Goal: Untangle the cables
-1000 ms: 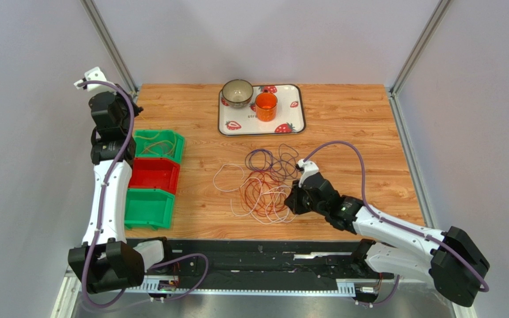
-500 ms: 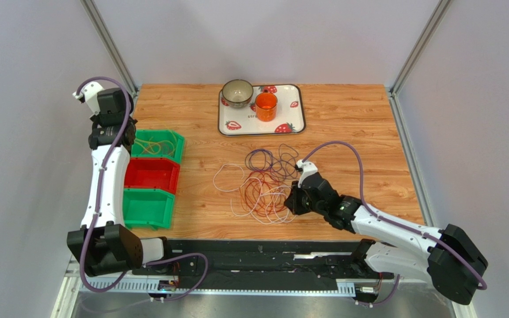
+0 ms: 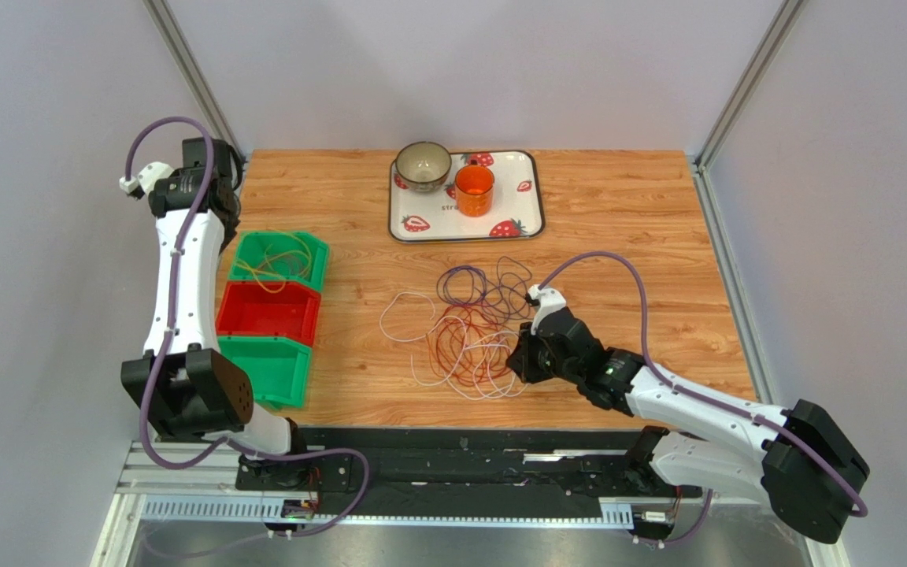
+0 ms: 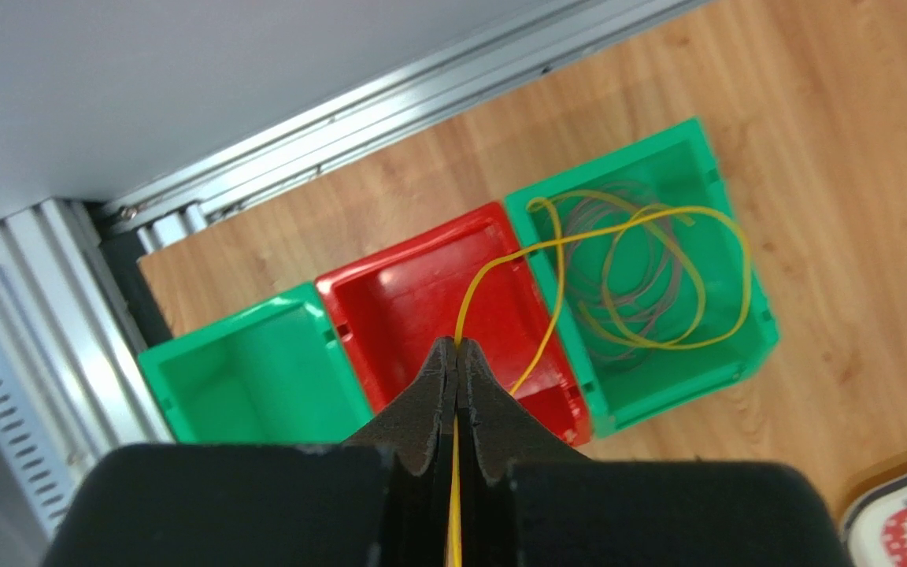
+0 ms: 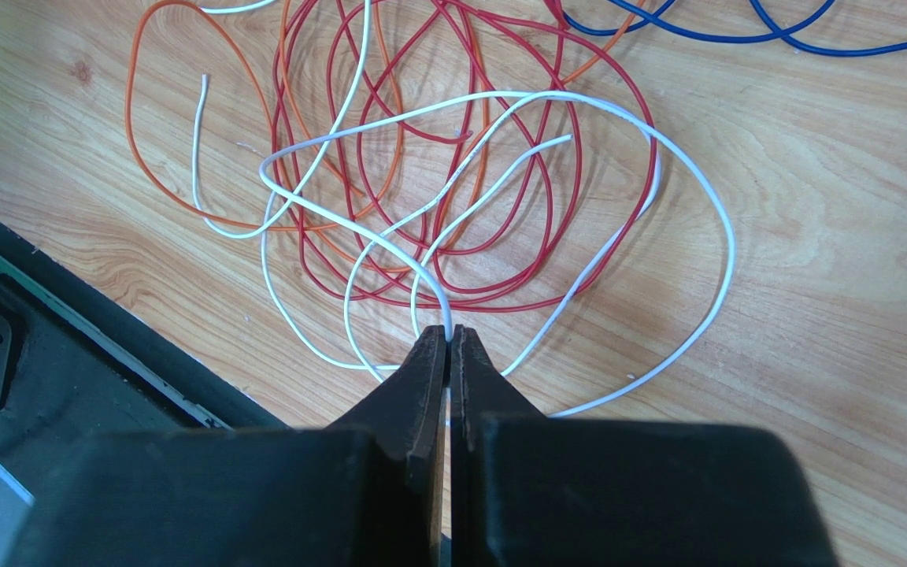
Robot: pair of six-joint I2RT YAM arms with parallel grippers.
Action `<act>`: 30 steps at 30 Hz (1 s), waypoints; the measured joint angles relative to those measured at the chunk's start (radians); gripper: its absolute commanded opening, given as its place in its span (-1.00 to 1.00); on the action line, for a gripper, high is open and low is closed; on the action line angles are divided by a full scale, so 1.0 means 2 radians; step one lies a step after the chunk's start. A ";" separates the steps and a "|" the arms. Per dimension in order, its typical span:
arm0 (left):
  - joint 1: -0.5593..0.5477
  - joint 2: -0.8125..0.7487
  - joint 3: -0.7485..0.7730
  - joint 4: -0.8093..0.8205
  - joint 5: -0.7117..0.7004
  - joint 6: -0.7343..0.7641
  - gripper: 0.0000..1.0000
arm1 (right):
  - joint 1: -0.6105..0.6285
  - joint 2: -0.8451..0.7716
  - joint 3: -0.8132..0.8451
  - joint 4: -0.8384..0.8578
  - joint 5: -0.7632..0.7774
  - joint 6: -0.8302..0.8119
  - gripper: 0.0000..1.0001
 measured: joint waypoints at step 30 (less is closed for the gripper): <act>0.000 0.248 0.226 -0.086 0.057 -0.043 -1.00 | -0.002 0.000 0.000 0.000 0.000 0.000 -1.00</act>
